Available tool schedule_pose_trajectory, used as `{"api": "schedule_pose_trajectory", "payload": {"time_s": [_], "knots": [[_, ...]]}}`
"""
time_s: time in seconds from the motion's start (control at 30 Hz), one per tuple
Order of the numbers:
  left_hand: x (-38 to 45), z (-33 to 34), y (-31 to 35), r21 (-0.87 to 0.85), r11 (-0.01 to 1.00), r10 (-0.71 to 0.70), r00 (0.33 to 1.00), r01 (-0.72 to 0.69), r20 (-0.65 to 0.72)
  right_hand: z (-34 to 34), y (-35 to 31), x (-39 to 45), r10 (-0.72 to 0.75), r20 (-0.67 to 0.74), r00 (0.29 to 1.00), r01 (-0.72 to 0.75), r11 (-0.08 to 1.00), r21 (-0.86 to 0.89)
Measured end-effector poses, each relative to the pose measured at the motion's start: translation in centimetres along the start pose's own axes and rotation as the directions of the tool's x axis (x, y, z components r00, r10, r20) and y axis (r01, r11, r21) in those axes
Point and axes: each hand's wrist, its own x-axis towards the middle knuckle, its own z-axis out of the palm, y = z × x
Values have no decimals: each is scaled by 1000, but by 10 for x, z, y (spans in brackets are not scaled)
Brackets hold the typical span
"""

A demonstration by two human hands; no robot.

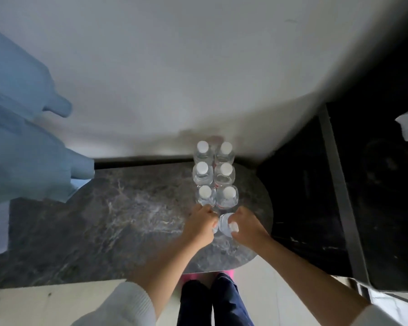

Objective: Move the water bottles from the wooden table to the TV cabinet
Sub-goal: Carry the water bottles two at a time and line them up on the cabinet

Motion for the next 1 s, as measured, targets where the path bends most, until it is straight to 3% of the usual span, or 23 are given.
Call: {"api": "schedule_pose_trajectory", "payload": {"time_s": [0.5,1.0], "knots": [[14,9,-2,-69,995,-77,997,76,-6,-9,-1,16,-68,-6,998,68,998,-4],[13,12,-10,-117,993,-17,1000,17,-1,-6,-6,15,-22,10,1000,21,999,26]]}}
